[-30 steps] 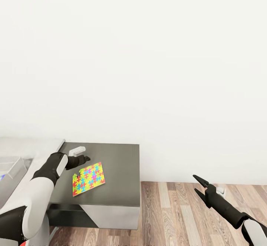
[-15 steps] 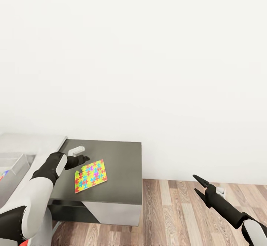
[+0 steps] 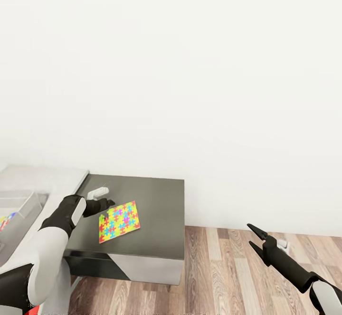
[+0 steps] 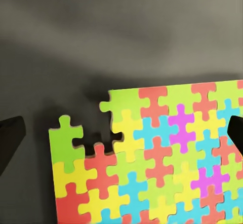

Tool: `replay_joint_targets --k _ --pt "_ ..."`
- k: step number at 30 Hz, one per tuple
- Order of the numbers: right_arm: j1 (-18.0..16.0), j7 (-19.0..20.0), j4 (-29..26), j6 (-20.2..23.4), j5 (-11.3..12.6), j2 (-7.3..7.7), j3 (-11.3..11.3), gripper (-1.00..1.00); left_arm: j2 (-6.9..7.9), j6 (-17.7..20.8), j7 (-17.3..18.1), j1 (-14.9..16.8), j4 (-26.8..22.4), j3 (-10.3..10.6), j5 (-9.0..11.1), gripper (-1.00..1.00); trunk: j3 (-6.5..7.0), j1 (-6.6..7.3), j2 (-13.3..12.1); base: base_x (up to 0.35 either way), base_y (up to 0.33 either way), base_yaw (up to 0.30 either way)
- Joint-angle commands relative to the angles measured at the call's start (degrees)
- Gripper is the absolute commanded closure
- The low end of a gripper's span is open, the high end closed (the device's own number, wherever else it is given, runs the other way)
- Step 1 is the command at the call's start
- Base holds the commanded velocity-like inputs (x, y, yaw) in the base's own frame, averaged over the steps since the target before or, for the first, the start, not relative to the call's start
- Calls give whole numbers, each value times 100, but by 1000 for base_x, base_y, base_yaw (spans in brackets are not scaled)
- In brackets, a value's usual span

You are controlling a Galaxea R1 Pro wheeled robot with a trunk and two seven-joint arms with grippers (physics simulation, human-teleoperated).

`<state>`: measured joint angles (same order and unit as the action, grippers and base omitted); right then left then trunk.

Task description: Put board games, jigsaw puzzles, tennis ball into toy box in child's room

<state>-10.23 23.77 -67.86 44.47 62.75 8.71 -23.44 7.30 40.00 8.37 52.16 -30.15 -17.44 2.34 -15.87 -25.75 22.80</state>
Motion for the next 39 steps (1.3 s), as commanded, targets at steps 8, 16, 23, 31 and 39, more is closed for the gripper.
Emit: replay_joint_targets --k 8,16,23,31,39 --pt "-5 21 0 43 0 -1 -18 -100 4 33 33 7 -5 -22 28 -100 -83 -3 12 0 0 70" --pt "-5 28 0 44 0 -1 -24 -100 11 25 81 8 0 -21 37 -100 -155 -3 12 0 0 70" --pt "-5 34 0 43 0 -1 -29 -100 11 -286 300 9 23 -14 32 -100 -218 -3 12 0 0 66" --pt "-5 31 0 44 0 -1 -22 -100 8 -416 668 7 35 -6 -25 -100 -249 -3 12 0 0 14" --pt "-5 31 -4 41 0 -1 -20 -100 5 -443 738 5 36 5 -163 -100 -252 -3 12 0 0 0"
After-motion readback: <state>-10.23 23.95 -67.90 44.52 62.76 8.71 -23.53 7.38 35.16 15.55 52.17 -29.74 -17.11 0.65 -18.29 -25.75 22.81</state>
